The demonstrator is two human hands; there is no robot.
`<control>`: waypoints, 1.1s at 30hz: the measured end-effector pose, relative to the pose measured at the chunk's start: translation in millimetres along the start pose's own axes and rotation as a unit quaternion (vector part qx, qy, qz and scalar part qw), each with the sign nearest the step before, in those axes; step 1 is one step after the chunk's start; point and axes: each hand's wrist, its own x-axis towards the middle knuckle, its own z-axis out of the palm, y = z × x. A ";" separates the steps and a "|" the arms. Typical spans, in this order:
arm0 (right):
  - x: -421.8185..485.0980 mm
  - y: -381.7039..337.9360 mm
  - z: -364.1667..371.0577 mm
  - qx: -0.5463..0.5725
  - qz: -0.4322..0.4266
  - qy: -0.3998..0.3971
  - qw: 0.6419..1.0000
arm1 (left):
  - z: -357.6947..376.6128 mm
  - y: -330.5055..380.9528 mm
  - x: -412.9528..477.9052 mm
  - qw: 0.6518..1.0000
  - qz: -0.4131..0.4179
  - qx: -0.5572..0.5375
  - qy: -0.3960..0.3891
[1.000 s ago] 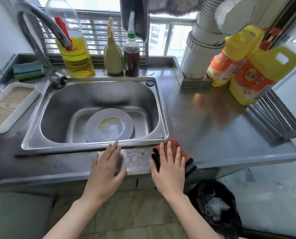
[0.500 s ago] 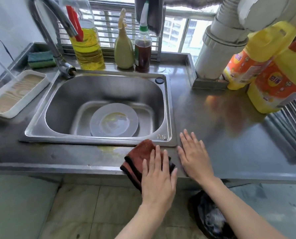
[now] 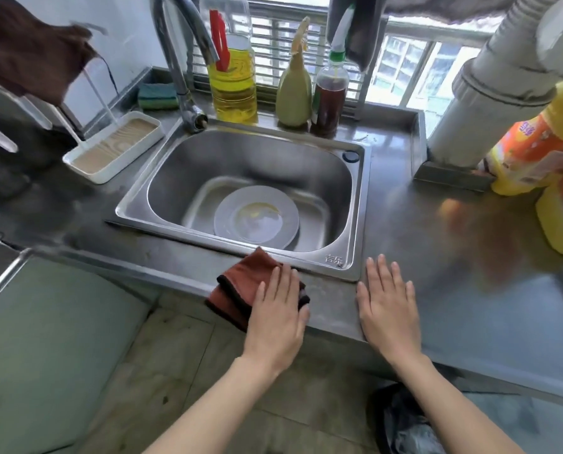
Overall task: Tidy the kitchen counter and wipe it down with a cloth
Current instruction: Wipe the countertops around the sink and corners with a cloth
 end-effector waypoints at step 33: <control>23.8 -138.5 25.2 -0.007 -0.138 0.004 0.990 | -21.0 -91.9 -0.5 0.985 -0.167 0.016 -0.031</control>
